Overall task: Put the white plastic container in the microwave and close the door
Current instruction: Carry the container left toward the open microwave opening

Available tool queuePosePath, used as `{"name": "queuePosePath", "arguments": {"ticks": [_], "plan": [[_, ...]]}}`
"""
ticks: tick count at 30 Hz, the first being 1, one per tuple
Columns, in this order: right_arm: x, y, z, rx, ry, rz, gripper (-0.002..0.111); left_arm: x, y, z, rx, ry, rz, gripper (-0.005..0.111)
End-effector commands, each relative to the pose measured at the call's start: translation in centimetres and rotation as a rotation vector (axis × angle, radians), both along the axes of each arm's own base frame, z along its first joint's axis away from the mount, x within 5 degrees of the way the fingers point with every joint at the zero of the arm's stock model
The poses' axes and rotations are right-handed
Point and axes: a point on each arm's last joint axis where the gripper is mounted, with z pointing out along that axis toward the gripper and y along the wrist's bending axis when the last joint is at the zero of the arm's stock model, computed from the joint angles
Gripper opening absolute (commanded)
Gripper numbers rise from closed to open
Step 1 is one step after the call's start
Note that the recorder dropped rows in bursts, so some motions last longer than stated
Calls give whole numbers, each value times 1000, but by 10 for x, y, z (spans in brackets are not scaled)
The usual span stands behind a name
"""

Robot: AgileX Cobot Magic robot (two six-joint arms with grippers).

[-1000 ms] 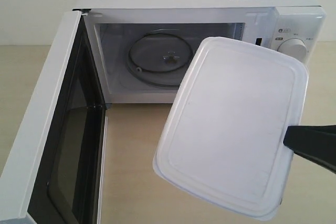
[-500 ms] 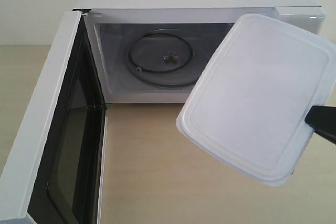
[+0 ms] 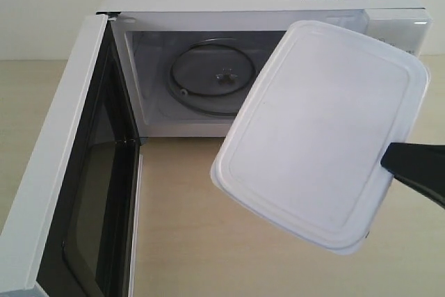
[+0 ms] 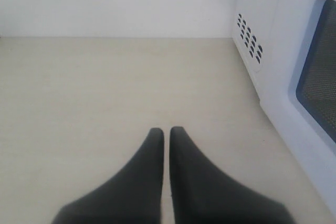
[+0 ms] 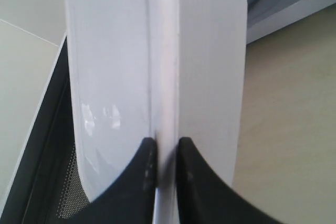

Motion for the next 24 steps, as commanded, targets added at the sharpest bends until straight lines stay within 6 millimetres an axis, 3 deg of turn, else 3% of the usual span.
{"name": "queuePosePath", "arguments": {"ticks": [1, 7, 18, 24], "plan": [[1, 2, 2, 23, 0, -34, 0, 0, 0, -1, -17, -5, 0, 4], [1, 8, 5, 73, -39, -42, 0, 0, 0, -1, -17, -5, 0, 4], [-1, 32, -27, 159, -13, 46, 0, 0, 0, -1, -17, -5, 0, 4], [5, 47, -32, 219, -35, 51, 0, 0, 0, -1, -17, -5, 0, 4]]}}
